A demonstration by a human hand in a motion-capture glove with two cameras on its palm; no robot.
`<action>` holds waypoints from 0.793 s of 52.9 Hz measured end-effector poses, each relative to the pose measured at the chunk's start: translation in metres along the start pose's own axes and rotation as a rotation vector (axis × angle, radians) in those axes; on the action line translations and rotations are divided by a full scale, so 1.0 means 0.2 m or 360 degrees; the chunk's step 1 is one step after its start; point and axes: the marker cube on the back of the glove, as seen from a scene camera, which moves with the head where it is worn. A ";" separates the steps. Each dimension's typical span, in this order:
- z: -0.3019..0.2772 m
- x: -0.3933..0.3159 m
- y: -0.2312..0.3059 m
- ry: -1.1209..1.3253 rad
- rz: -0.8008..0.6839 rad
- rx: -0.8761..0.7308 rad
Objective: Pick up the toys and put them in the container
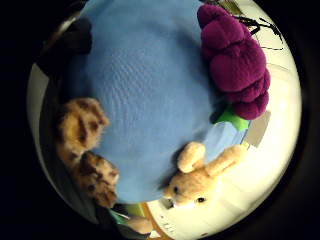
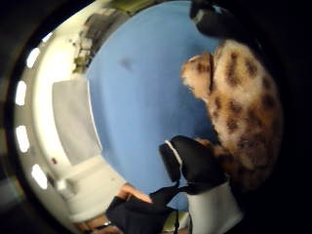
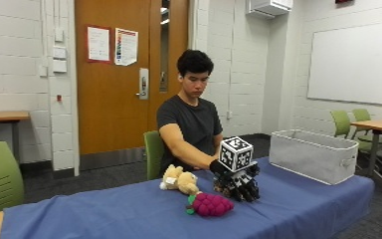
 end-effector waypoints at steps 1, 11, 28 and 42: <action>0.00 0.00 0.00 -0.0004 0.0008 0.0011; -0.01 -0.05 0.10 0.0153 -0.0033 0.0207; -0.04 -0.05 0.19 0.0263 -0.0065 0.0166; -0.55 -0.14 0.24 0.0141 -0.0057 0.0297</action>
